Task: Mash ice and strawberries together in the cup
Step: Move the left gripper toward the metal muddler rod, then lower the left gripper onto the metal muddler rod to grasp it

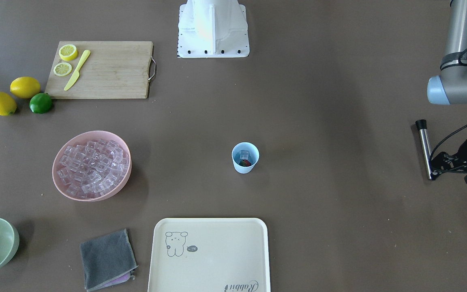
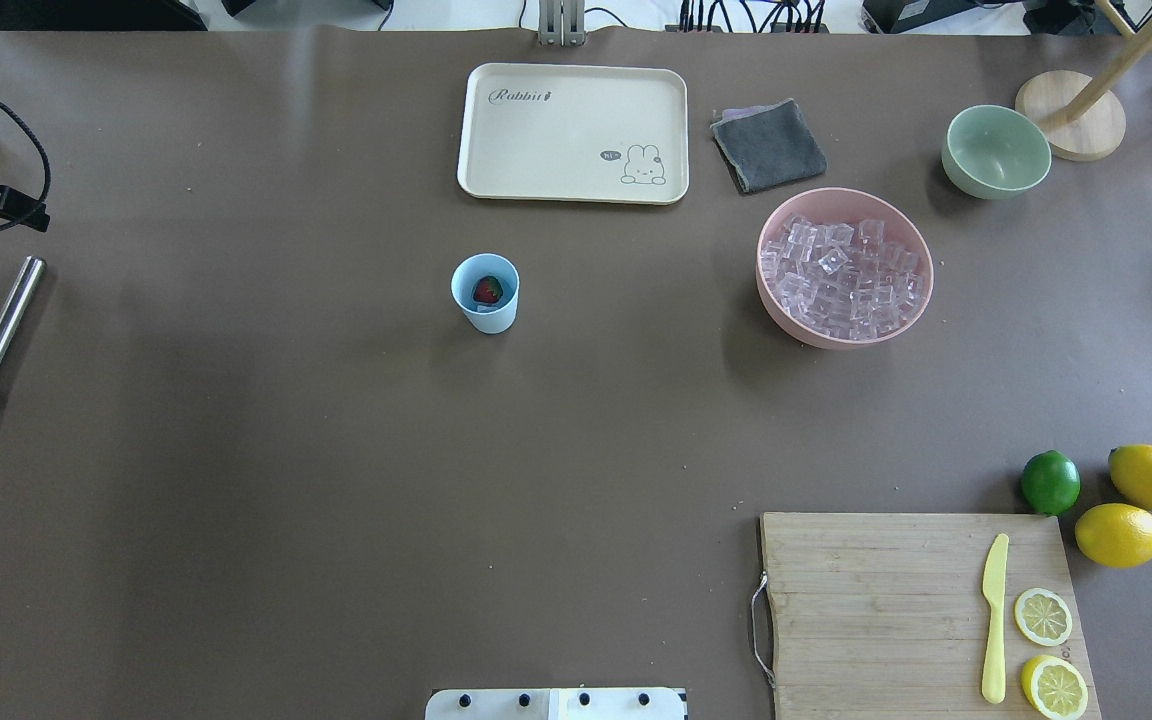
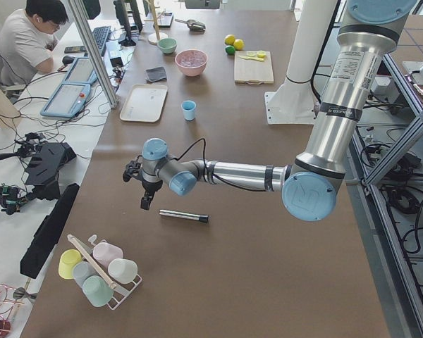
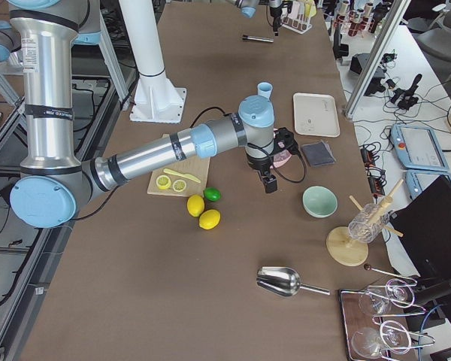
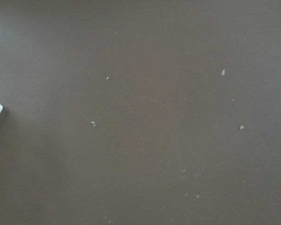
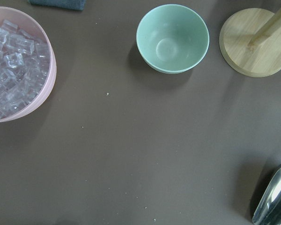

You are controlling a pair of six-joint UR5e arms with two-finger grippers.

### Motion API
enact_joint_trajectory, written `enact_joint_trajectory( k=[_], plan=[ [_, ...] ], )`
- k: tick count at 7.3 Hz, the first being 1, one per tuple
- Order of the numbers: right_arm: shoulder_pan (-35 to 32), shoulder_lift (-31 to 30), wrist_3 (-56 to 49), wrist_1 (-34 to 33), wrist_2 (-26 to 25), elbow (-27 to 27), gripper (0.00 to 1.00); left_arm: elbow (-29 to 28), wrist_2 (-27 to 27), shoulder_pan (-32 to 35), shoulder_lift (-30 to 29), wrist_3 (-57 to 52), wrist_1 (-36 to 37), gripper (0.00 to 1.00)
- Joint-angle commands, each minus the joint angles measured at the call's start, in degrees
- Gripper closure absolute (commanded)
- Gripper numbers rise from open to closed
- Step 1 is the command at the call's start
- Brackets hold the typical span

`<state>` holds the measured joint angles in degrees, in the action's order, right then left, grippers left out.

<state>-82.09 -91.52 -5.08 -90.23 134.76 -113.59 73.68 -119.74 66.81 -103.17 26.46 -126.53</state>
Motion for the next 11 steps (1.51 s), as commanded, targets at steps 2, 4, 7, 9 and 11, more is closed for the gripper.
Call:
enact_joint_trajectory(
  k=[2, 4, 7, 9, 11],
  plan=[
    [0.26, -0.24, 2.70, 0.67, -0.29, -2.50, 0.02, -0.73, -0.23, -0.62, 3.32, 0.43, -2.06, 0.03],
    [0.26, -1.38, 2.45, 0.76, -1.17, -2.08, 0.02, -0.82, -2.60, -3.16, 4.73, 0.52, -3.72, 0.03],
    [0.26, -2.52, 2.18, 0.76, -2.75, -1.20, 0.01, -0.91, -2.52, -4.05, 4.73, 1.13, -4.78, 0.04],
    [0.26, -2.44, 2.36, 0.76, -2.75, -1.11, 0.01, -1.00, -2.61, -4.05, 4.65, 1.22, -4.52, 0.53],
    [0.26, -2.44, 2.45, 0.76, -2.75, -1.11, 0.01, -0.99, -5.23, -4.05, 5.52, 1.40, -4.08, 0.98]
  ],
)
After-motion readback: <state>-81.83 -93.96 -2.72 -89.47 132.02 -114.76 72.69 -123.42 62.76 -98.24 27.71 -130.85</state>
